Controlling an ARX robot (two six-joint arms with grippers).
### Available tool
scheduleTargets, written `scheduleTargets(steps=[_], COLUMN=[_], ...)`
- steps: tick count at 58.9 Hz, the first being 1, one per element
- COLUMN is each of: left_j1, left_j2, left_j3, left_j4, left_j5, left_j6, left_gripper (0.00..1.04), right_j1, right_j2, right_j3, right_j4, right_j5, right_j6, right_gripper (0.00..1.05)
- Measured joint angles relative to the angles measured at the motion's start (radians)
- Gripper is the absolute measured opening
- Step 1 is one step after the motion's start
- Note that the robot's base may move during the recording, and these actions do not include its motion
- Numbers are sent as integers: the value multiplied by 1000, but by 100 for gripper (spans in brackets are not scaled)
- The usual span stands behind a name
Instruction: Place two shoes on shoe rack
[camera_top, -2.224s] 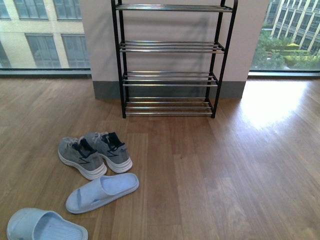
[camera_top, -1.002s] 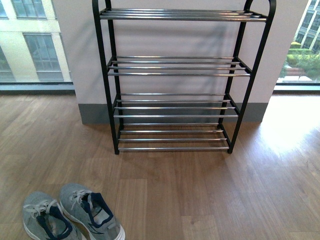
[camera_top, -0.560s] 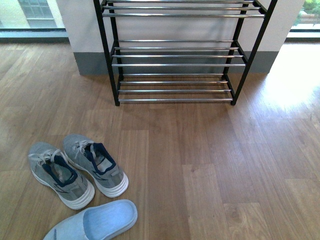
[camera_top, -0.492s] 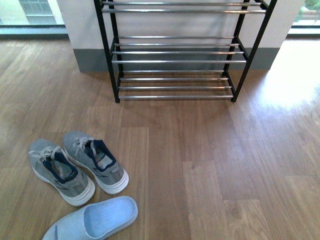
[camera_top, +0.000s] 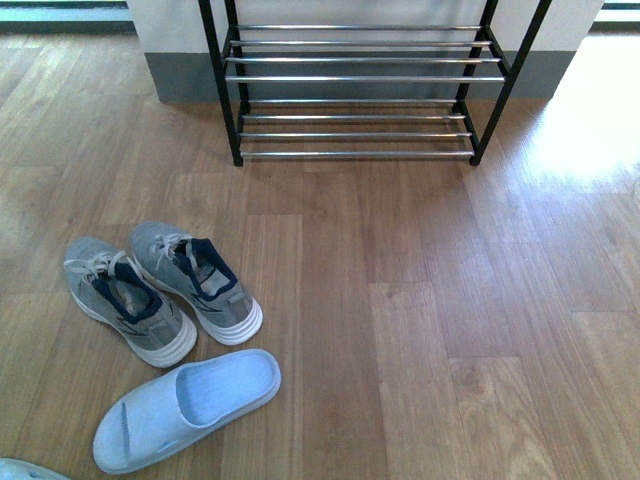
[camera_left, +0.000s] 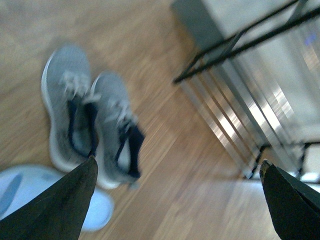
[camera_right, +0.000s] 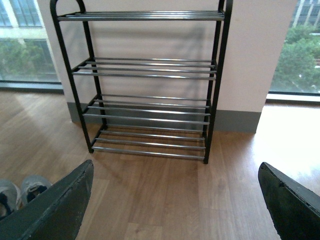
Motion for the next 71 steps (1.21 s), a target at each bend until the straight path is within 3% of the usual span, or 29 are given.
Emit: scheduleTargets(steps=[15, 23, 31, 64, 65, 71], left_j1=[69, 147, 212, 223, 296, 319], left_j2=[130, 265, 420, 929, 1043, 1054], left_j3=[-26, 9, 76, 370, 500, 523], left_j4=[-45, -35, 0, 71, 90, 141], left_j5=[22, 82, 79, 154, 131, 87], left_j6=[68, 91, 111, 163, 278, 390], left_gripper=[95, 95, 95, 95, 95, 95], right_j1=[0, 0, 0, 0, 0, 0], right_j2=[0, 0, 0, 0, 0, 0], right_j3=[0, 0, 0, 0, 0, 0], right_j4=[0, 0, 0, 0, 0, 0], right_j5=[0, 0, -1, 0, 0, 0], right_j6=[0, 0, 0, 0, 0, 0], right_gripper=[95, 95, 95, 95, 95, 95])
